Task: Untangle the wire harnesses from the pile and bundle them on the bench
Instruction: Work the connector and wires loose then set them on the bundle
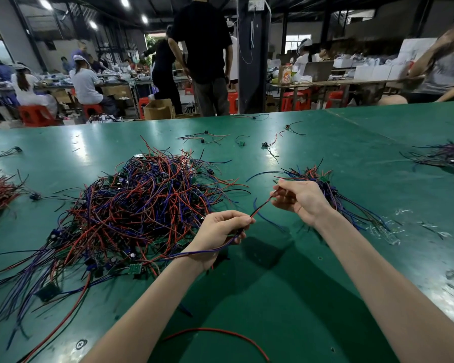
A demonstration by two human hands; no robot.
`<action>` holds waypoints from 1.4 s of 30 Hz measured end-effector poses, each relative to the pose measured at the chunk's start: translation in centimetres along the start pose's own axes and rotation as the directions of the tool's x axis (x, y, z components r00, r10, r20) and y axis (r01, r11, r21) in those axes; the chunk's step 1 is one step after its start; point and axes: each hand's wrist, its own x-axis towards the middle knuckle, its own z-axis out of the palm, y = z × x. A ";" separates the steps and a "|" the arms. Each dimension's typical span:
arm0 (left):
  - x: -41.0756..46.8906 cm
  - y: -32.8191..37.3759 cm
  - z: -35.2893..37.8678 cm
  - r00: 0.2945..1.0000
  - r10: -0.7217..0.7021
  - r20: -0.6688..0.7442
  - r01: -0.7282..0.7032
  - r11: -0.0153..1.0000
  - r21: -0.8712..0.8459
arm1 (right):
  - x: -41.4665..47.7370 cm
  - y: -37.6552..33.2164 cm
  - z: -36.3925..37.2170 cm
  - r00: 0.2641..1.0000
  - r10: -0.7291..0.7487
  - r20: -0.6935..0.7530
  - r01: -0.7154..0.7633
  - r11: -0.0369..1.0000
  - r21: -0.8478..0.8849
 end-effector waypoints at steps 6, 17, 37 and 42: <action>0.1 -0.1 -0.2 1.000 0.001 -0.008 -0.001 1.000 0.010 | -0.3 -0.2 -0.1 1.000 -0.025 -0.010 0.025 0.998 0.049; 0.1 -0.2 0.2 1.000 -0.019 0.012 0.018 0.997 0.073 | 0.2 0.6 -0.1 0.933 -0.344 -0.103 0.319 0.926 -0.201; 0.1 0.3 -0.2 0.998 -0.068 0.007 0.067 0.995 0.077 | -0.2 0.5 0.4 0.869 -0.470 -0.156 0.378 0.833 -0.404; 0.3 0.2 -0.4 0.999 -0.027 0.027 0.024 0.992 0.127 | -0.2 -0.4 0.4 0.990 0.122 -0.071 -0.103 0.967 0.233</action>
